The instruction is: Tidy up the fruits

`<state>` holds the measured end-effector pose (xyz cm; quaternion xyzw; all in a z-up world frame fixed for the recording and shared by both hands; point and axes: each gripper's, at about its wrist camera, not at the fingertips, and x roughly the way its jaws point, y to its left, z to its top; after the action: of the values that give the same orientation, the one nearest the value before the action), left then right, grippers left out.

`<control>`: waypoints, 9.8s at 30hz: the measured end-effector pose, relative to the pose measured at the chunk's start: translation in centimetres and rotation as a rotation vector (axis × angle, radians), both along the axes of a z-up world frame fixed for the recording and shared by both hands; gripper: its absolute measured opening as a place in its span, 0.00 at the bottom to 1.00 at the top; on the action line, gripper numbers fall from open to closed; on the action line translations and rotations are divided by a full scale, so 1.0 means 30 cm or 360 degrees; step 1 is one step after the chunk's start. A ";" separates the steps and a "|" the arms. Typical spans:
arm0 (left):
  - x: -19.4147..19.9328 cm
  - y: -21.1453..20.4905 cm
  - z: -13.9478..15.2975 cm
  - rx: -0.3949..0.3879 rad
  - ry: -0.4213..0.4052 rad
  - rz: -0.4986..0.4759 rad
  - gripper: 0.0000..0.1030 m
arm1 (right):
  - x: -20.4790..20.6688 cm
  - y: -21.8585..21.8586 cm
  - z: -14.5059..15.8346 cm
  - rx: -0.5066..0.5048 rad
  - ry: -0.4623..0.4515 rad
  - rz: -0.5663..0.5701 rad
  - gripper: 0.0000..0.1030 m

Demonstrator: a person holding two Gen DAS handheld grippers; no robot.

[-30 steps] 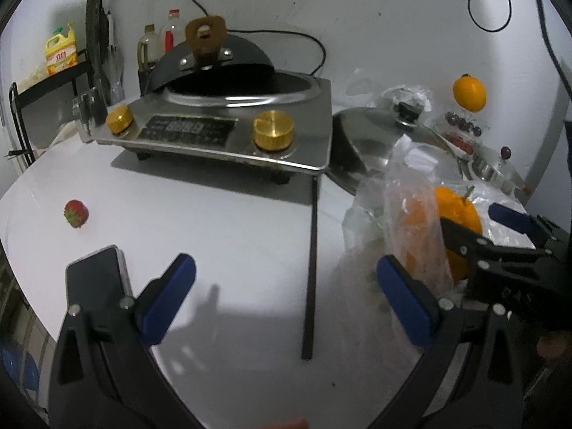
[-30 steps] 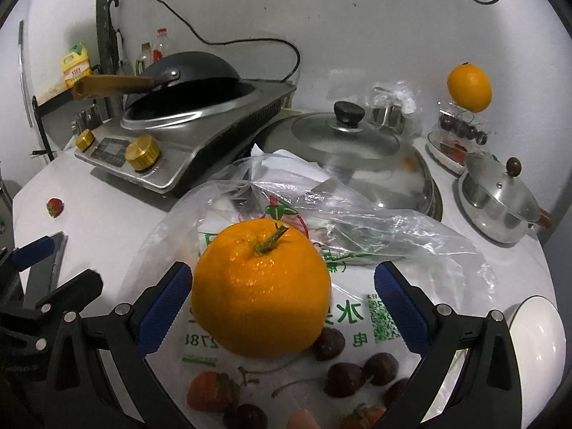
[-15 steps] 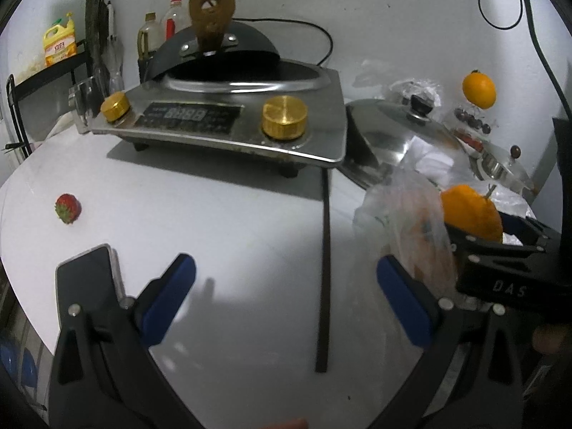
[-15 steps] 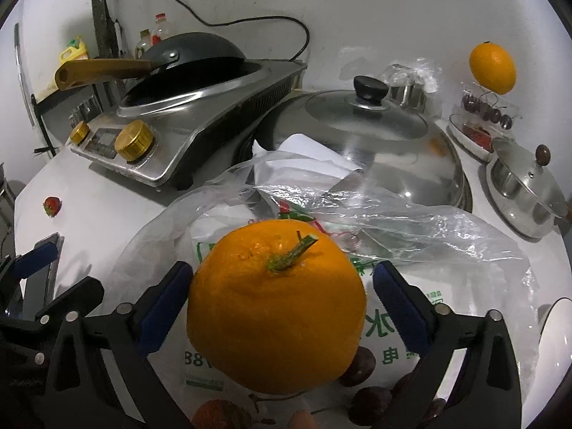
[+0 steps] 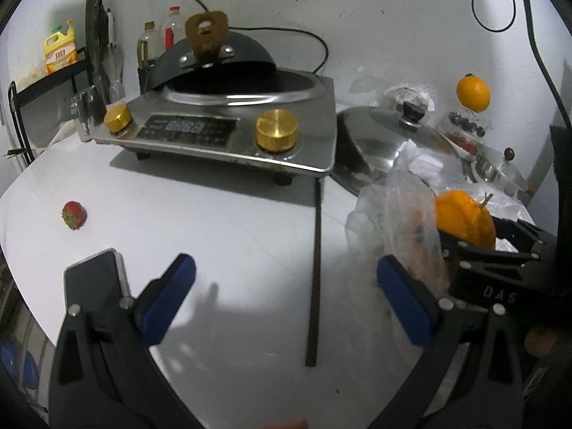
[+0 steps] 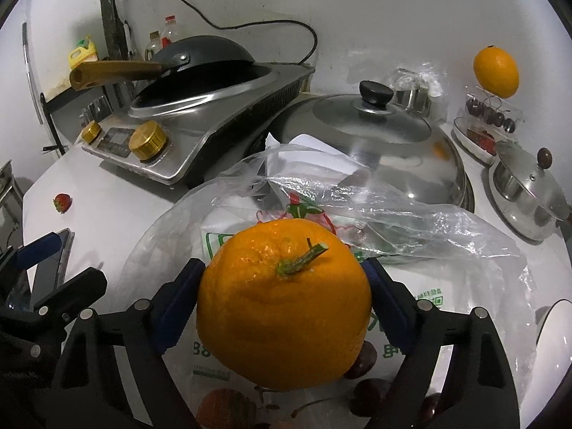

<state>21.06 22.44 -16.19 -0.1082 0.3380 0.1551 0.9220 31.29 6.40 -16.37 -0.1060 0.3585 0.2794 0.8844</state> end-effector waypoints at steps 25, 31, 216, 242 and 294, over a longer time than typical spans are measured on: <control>-0.108 -0.241 0.157 0.0059 -0.0129 -0.0129 0.99 | -0.168 -0.310 0.209 0.0128 -0.0200 -0.0191 0.87; -0.106 -0.316 0.172 0.0071 -0.0126 -0.0186 0.99 | -0.206 -0.389 0.224 0.0147 -0.0213 -0.0234 0.87; -0.137 -0.355 0.013 -0.0033 0.0010 -0.0261 0.99 | -0.253 -0.400 -0.036 -0.0068 0.0073 -0.0172 0.57; -0.057 -0.473 0.079 0.0140 0.0016 -0.0400 0.99 | -0.215 -0.406 -0.090 0.0018 0.0200 -0.0095 0.35; 0.110 -0.817 -0.112 0.0079 0.0382 -0.0794 0.57 | -0.214 -0.712 0.086 0.0219 -0.0043 -0.0216 0.35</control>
<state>24.36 -2.07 -19.55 0.0200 0.4571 -0.0567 0.8874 24.87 -14.96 -13.79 -0.0241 0.3329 0.2413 0.9112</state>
